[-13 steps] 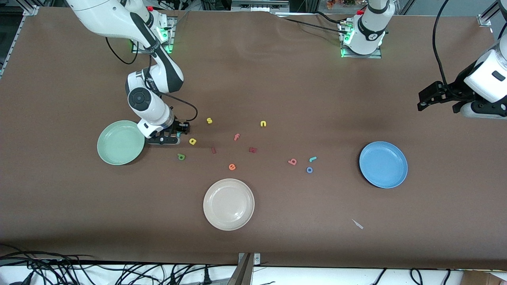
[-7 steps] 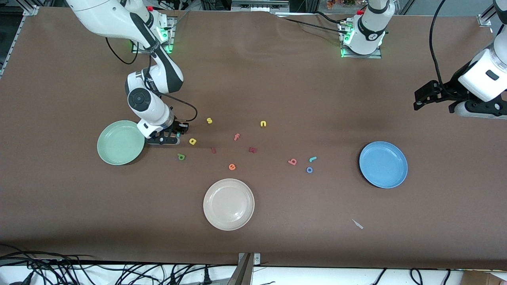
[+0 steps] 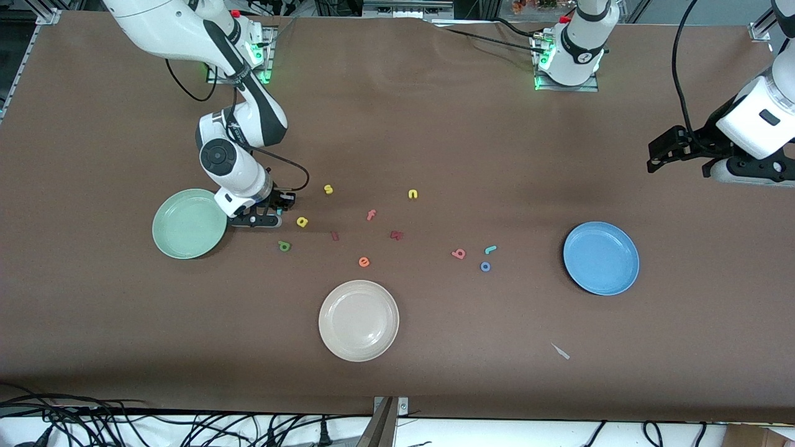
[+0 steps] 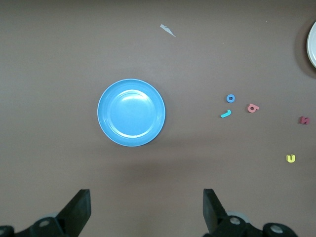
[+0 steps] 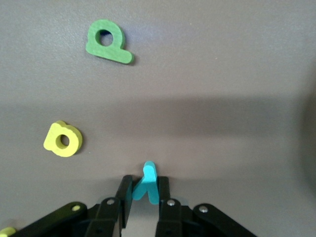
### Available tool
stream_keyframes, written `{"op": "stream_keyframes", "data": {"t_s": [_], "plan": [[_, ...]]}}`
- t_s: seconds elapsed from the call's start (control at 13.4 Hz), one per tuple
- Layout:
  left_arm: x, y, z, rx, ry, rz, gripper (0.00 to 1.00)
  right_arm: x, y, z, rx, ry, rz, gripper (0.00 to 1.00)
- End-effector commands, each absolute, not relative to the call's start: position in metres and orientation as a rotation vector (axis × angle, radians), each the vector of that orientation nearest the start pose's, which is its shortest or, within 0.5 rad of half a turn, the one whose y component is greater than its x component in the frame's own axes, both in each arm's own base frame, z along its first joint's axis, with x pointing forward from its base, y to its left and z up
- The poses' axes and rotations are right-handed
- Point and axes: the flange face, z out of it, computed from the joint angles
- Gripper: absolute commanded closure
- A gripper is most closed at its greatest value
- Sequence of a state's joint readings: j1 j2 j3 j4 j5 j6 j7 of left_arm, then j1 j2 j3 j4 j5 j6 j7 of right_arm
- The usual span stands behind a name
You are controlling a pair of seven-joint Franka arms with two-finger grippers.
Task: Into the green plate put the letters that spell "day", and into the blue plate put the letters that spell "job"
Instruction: 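Place the y on the green plate while the left gripper reaches letters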
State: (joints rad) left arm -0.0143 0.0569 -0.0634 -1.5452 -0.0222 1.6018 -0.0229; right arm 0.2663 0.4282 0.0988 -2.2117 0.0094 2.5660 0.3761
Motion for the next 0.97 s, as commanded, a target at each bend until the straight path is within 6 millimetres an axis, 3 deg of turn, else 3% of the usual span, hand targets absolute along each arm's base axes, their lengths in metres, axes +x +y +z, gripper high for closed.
{"op": "stream_keyframes", "data": {"t_s": [0.0, 0.22, 0.52, 0.67, 0.9], "plan": [[0.574, -0.047, 0.614, -3.175, 0.104, -0.012, 0.0, 0.526, 0.201, 0.187, -3.137, 0.048, 0.217, 0.91], [0.574, -0.053, 0.614, -3.176, 0.12, -0.019, 0.0, 0.54, 0.202, 0.205, -3.143, 0.058, 0.258, 0.91], [0.575, -0.051, 0.613, -3.183, 0.111, -0.017, 0.0, 0.563, 0.188, 0.236, -3.159, 0.075, 0.273, 0.94], [0.577, -0.041, 0.608, -3.183, 0.081, -0.012, 0.0, 0.574, 0.175, 0.248, -3.173, 0.093, 0.296, 0.94], [0.573, -0.039, 0.594, -3.185, 0.078, -0.007, 0.0, 0.591, 0.135, 0.257, -3.189, 0.036, 0.306, 0.94]]}}
